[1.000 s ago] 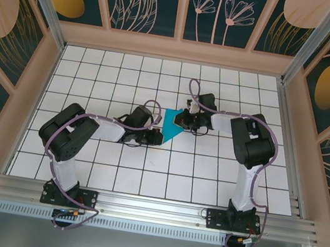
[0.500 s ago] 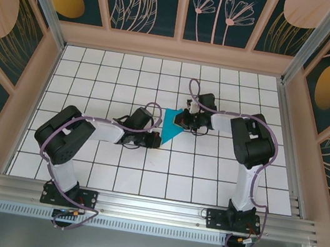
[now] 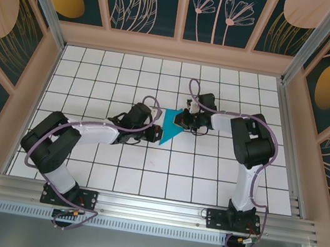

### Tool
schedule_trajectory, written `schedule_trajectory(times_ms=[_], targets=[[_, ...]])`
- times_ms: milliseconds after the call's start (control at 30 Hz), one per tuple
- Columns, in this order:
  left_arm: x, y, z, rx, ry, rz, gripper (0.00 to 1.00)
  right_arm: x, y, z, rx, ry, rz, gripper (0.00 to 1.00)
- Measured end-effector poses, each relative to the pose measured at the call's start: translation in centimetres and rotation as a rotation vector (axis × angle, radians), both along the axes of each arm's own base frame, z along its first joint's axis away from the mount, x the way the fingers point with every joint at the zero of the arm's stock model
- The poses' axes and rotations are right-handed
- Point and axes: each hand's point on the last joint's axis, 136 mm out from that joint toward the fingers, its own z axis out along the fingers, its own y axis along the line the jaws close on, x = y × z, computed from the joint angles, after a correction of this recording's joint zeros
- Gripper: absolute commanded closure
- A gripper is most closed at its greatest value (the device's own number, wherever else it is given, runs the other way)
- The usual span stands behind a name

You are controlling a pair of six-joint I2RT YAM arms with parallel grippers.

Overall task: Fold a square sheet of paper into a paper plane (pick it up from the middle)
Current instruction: Fourth fold the wing at the center of the table.

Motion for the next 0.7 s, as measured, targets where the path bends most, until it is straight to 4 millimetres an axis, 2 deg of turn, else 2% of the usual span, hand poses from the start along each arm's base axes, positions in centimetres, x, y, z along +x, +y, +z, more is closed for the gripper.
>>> schedule_trajectory(times_ms=[133, 300, 533, 700], targets=[[1.3, -1.0, -1.3, 0.002, 0.016, 0.013, 0.97, 0.0, 0.0, 0.0, 0.001, 0.000, 0.000, 0.95], [1.2, -0.9, -3.5, 0.029, 0.066, 0.024, 0.99, 0.0, 0.0, 0.0, 0.001, -0.001, 0.000, 0.95], [0.8, -0.7, -4.9, 0.039, 0.103, 0.034, 1.00, 0.0, 0.0, 0.2, 0.003, -0.003, 0.001, 0.94], [0.8, -0.7, -4.9, 0.034, 0.102, 0.039, 1.00, 0.2, 0.0, 0.4, -0.004, -0.016, -0.004, 0.94]])
